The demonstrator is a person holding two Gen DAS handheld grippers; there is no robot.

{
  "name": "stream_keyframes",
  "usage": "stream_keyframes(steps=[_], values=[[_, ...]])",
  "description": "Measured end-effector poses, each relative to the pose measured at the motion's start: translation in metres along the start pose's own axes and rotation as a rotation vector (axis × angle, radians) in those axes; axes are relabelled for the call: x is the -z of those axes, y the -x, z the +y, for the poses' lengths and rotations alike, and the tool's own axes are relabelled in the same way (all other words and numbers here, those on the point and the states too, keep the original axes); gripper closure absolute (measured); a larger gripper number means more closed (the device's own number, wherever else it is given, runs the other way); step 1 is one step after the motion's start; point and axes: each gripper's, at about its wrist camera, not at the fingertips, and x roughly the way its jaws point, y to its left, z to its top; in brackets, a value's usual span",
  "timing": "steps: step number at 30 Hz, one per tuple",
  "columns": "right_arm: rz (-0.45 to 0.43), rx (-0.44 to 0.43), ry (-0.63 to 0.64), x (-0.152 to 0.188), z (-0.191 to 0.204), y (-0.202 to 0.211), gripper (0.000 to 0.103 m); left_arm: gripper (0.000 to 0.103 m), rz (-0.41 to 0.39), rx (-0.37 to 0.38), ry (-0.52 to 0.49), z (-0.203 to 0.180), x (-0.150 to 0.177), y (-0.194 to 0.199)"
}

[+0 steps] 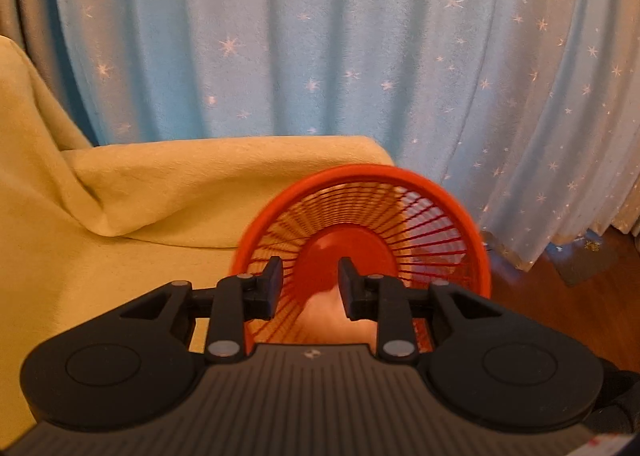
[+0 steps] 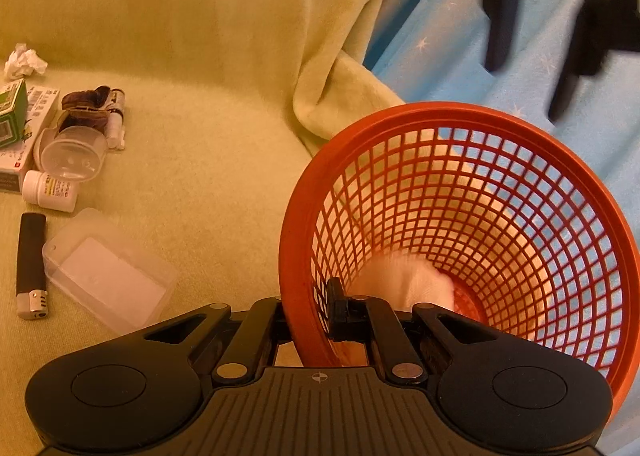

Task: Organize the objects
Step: 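Move the left tool to the green-and-white medicine box and grasp it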

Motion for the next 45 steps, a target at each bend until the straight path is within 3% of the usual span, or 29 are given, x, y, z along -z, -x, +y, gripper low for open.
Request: stream_keyframes(steps=[5,7,13,17,22,26,33,36,40,45], values=[[0.001,-0.005,-0.009,0.000,-0.001,-0.001,0.100,0.071,0.013,-0.097,0.036,0.029,0.022,0.024],[0.000,-0.007,-0.012,0.000,-0.002,0.000,0.100,0.064,0.029,-0.159,0.061,0.047,0.038,0.037],[0.000,-0.011,-0.019,0.000,-0.003,0.000,0.100,0.053,0.131,-0.391,0.201,0.108,0.105,0.072],[-0.002,-0.014,-0.025,0.000,-0.004,0.000,0.100,0.041,0.202,-0.481,0.269,0.127,0.150,0.084],[-0.002,-0.015,-0.027,0.000,-0.004,0.000,0.100,0.029,0.304,-0.474,0.245,0.125,0.198,0.082],[-0.001,-0.014,-0.027,0.000,-0.004,0.000,0.100,0.027,0.367,-0.442,0.211,0.122,0.227,0.074],[0.001,-0.014,-0.018,0.000,-0.004,0.001,0.100,0.027,0.396,-0.406,0.224,0.123,0.251,0.053],[0.001,-0.014,-0.019,0.000,-0.004,0.001,0.100,0.029,0.421,-0.404,0.224,0.122,0.257,0.052],[0.002,-0.013,-0.017,0.000,-0.005,0.002,0.100,0.044,0.438,-0.405,0.247,0.128,0.264,0.049],[0.004,-0.013,-0.012,0.001,-0.004,0.002,0.100,0.048,0.425,-0.397,0.265,0.128,0.262,0.055]])
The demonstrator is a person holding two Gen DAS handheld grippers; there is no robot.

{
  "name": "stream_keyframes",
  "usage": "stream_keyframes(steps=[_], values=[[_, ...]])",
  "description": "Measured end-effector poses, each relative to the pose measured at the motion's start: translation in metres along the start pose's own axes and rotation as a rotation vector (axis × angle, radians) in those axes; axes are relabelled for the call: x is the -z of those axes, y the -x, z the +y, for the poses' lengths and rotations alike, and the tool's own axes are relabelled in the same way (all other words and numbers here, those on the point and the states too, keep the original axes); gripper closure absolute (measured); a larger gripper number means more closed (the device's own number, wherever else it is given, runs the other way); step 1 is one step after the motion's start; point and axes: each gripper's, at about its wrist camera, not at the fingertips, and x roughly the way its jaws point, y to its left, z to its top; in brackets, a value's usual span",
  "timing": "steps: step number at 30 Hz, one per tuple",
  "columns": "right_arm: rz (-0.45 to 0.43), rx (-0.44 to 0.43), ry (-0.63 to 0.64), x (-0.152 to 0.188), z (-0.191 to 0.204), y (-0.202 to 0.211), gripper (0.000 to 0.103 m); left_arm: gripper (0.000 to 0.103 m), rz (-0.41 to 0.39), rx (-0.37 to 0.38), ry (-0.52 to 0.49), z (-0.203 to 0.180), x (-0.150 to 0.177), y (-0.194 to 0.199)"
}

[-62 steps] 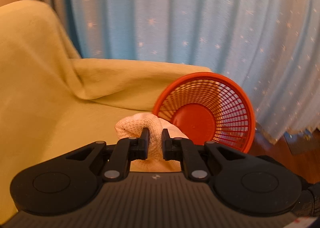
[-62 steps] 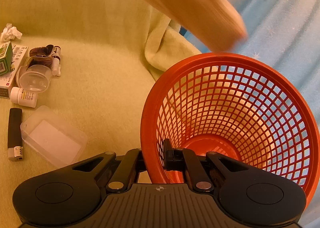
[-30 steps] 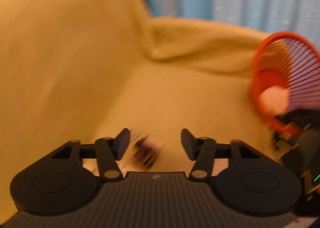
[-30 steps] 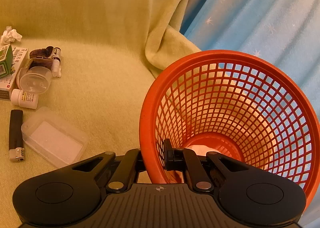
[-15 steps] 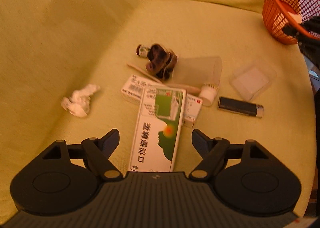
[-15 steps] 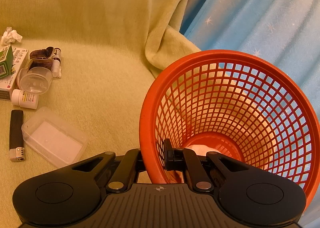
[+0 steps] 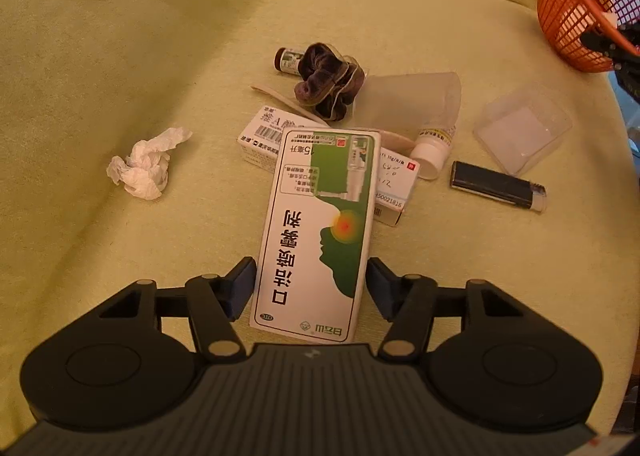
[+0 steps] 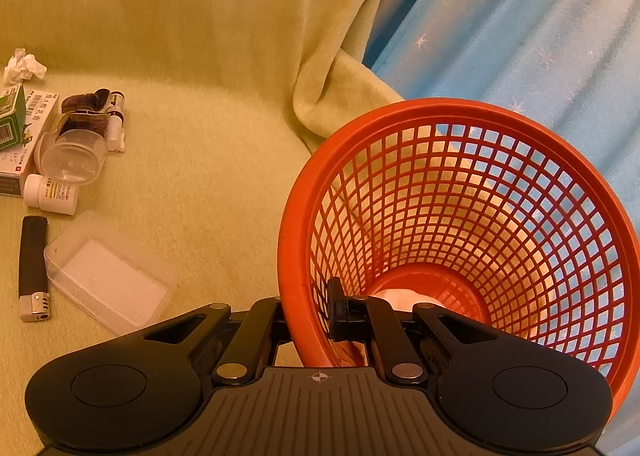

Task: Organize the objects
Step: 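Move the left tool to the green-and-white medicine box and grasp it, then lift the medicine box with the left tool and drop it into the basket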

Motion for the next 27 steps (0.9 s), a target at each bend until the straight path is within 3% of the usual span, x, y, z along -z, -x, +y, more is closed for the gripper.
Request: stream_keyframes(steps=[5,16,27], values=[[0.001,0.000,0.004,0.001,0.000,0.001,0.100,0.050,-0.034,0.015,0.021,0.002,-0.008,0.018],[0.002,0.000,0.008,0.001,0.001,0.001,0.100,0.051,-0.134,0.019,-0.041,-0.009,-0.042,0.055],[0.001,-0.002,0.006,0.000,0.002,0.001,0.100,0.050,-0.117,0.013,-0.002,-0.026,-0.028,0.015]])
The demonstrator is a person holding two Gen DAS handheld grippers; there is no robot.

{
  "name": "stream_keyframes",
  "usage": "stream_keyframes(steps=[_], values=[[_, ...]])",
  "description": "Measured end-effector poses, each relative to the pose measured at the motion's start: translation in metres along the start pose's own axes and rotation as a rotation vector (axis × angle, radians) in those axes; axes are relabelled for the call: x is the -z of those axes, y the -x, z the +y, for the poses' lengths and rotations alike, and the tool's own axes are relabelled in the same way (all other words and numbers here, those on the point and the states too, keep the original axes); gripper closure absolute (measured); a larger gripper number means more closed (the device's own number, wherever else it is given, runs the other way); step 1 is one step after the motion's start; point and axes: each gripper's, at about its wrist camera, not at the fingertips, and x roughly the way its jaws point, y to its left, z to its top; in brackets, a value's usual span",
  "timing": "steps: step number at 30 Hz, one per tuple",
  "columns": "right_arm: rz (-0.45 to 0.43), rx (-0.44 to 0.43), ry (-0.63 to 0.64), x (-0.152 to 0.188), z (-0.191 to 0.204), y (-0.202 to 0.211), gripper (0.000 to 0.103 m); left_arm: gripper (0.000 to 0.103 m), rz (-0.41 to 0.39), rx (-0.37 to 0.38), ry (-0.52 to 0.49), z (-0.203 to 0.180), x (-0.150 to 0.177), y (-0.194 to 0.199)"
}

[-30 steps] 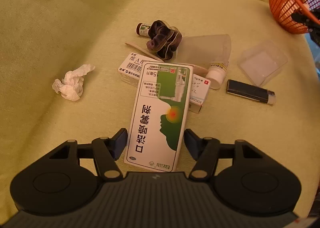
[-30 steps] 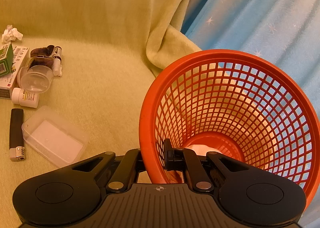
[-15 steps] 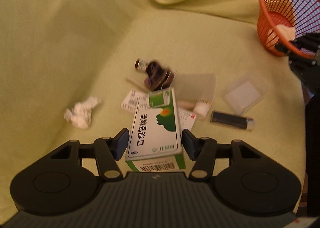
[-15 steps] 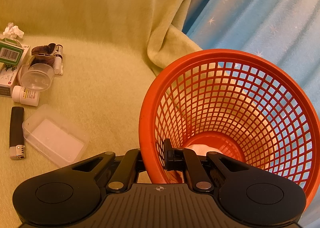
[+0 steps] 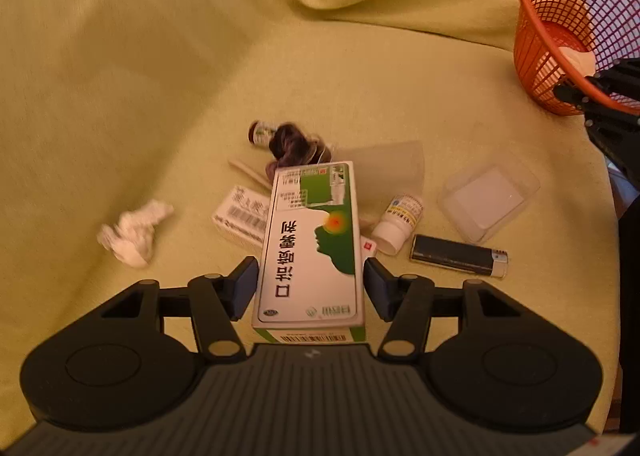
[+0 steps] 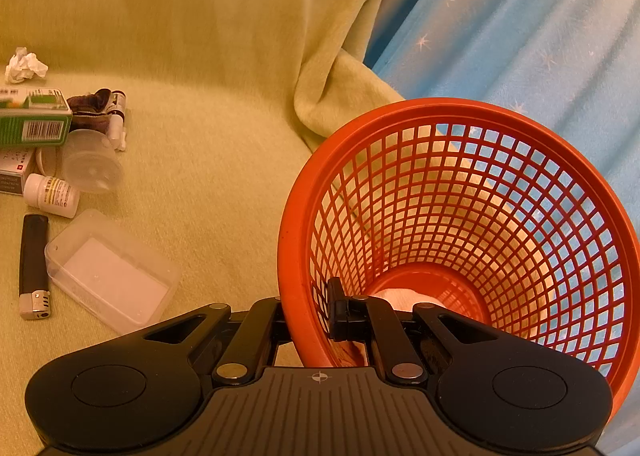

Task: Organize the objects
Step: 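Lift the medicine box with the left tool and drop it into the basket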

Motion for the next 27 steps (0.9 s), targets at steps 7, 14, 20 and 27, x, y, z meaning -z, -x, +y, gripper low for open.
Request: stream_keyframes(steps=[7,14,20,27], values=[[0.001,0.001,0.003,0.000,0.000,0.000,0.100,0.044,-0.020,-0.009,0.062,0.007,0.013,-0.010],[0.004,0.001,0.012,0.001,0.001,0.001,0.100,0.050,-0.024,0.005,0.072,0.006,0.014,-0.013],[0.004,0.000,0.014,0.001,0.000,0.001,0.100,0.053,-0.017,-0.017,0.010,0.000,0.003,0.003],[0.005,0.000,0.017,0.002,0.000,0.002,0.100,0.053,-0.064,0.007,-0.058,-0.002,-0.021,0.035]])
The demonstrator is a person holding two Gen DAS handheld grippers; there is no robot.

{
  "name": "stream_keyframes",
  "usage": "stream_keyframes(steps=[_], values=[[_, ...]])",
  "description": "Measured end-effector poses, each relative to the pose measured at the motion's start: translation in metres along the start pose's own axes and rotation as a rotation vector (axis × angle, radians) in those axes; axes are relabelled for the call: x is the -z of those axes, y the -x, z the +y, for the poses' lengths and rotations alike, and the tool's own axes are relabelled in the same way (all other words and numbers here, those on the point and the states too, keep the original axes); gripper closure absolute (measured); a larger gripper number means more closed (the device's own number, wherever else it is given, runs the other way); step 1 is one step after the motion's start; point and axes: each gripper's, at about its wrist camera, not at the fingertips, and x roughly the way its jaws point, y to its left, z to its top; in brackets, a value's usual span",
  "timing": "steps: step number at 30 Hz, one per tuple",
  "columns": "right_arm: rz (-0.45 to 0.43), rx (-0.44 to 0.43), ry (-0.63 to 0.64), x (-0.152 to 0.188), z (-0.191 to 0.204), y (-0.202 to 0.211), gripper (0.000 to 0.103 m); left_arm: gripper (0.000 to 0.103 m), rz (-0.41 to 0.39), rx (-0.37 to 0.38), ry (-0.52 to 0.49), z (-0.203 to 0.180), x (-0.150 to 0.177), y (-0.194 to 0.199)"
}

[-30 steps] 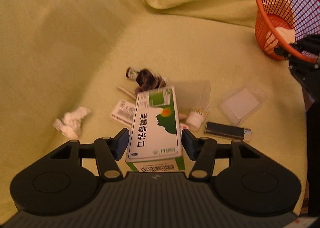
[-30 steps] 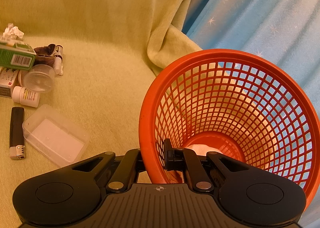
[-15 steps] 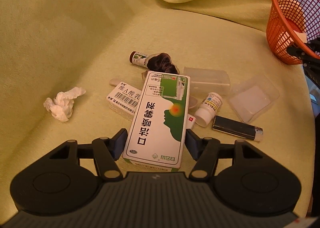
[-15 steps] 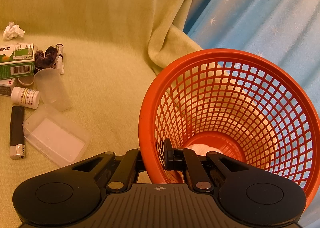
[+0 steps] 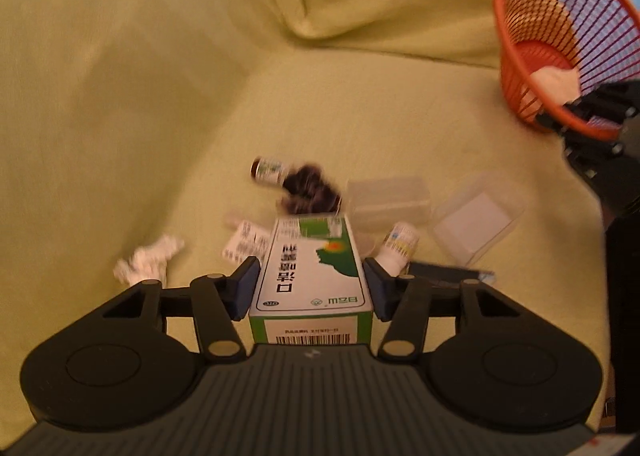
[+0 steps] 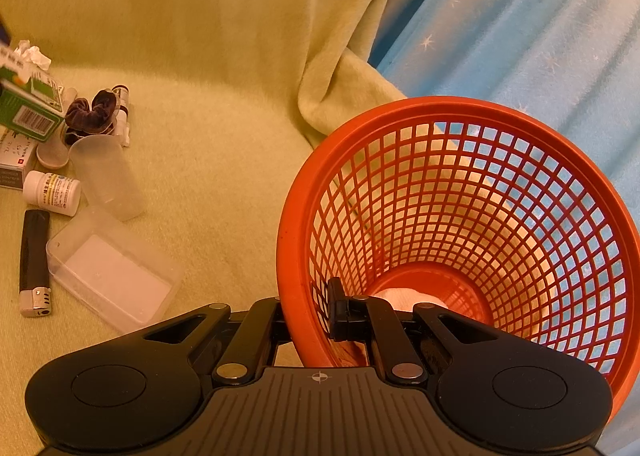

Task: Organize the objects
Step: 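Lift the medicine box with the left tool and drop it into the basket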

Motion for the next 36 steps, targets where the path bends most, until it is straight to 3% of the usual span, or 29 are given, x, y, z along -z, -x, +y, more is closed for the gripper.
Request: stream_keyframes(steps=[13,24,36], values=[[0.001,0.001,0.003,0.000,0.000,0.000,0.100,0.053,-0.125,0.087,-0.107,-0.025,-0.057,0.034],[-0.001,0.001,0.000,0.001,0.001,0.002,0.100,0.053,-0.215,0.194,-0.005,-0.053,-0.110,0.050],[-0.004,-0.002,-0.012,-0.001,0.000,0.002,0.100,0.053,-0.249,0.415,-0.105,-0.129,-0.154,0.054]])
